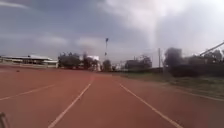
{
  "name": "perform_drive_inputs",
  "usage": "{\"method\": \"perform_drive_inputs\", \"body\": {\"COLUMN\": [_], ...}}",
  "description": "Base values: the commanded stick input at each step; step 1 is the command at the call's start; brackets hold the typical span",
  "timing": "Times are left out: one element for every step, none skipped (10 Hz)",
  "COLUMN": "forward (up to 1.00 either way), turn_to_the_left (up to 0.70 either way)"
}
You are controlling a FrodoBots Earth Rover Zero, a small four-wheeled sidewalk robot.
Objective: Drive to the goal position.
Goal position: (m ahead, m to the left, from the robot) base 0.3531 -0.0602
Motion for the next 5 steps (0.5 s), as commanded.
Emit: {"method": "perform_drive_inputs", "body": {"forward": [0.7,0.7,0.7,0.7,0.7], "turn_to_the_left": [0.0,0.0,0.0,0.0,0.0]}}
